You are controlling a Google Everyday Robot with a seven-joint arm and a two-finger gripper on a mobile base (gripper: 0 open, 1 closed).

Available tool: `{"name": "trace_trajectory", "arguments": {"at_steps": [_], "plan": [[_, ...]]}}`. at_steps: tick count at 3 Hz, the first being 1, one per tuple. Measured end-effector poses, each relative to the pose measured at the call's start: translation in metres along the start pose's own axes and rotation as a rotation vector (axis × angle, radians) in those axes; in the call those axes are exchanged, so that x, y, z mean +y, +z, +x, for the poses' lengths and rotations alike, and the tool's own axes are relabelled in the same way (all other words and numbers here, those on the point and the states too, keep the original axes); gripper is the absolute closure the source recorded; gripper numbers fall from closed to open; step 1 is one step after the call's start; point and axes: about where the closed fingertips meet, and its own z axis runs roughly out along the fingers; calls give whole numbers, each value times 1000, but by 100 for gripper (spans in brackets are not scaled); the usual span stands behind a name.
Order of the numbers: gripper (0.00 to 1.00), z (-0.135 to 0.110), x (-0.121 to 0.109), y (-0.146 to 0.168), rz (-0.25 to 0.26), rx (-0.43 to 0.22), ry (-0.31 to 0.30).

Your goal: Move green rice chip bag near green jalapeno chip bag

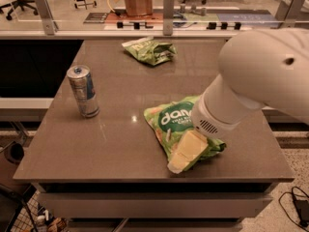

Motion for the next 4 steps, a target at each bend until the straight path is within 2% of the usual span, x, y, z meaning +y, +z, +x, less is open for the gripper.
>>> {"name": "trace_trajectory", "arguments": {"at_steps": [1, 4], "plan": [[17, -2, -1, -1, 6, -9, 0], [86, -3, 0, -4, 11, -9, -3]]}}
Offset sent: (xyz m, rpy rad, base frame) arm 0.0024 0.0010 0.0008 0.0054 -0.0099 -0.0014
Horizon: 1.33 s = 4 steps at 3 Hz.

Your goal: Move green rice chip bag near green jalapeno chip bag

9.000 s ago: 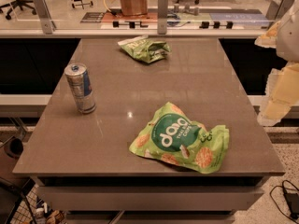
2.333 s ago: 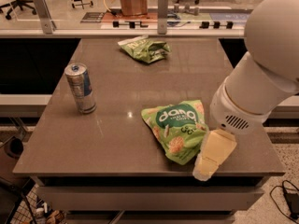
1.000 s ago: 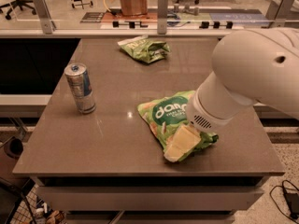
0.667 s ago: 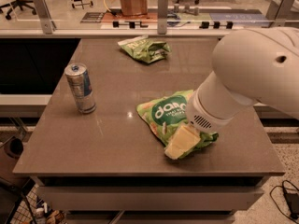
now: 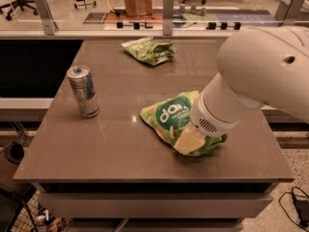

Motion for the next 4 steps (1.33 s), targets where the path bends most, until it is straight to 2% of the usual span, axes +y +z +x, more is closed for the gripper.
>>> {"name": "trace_trajectory", "arguments": {"at_steps": [1, 2, 3, 4], "plan": [[100, 0, 0, -1, 0, 0, 0], [100, 0, 0, -1, 0, 0, 0], [100, -7, -21, 1, 16, -9, -2], [100, -21, -53, 5, 34, -6, 0]]}}
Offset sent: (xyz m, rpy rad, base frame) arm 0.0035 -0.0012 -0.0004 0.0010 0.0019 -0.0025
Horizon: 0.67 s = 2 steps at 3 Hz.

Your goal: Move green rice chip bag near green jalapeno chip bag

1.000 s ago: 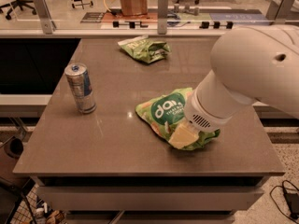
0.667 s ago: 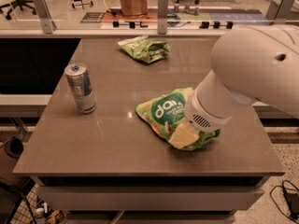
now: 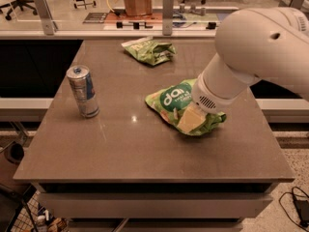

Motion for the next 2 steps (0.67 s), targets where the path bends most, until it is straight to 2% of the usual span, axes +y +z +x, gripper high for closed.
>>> {"name": "trace_trajectory", "arguments": {"at_steps": [2], "plan": [[100, -20, -71, -12, 91, -42, 45]]}}
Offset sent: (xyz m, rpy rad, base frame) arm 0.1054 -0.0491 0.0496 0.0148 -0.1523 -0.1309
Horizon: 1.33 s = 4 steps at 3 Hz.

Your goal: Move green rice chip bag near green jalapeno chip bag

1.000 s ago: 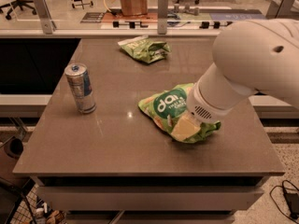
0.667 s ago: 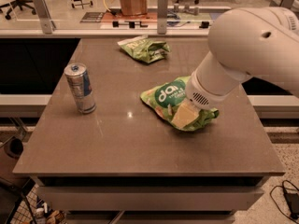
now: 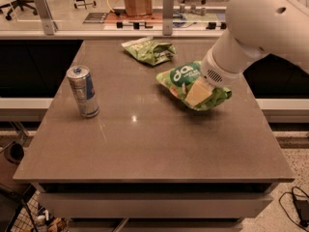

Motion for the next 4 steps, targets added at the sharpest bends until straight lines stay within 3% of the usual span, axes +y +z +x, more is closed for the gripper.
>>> {"name": "trace_trajectory", "arguments": {"at_steps": [3, 4], "plan": [[100, -35, -136, -18, 189, -46, 75], [100, -54, -177, -10, 209, -66, 84]]}}
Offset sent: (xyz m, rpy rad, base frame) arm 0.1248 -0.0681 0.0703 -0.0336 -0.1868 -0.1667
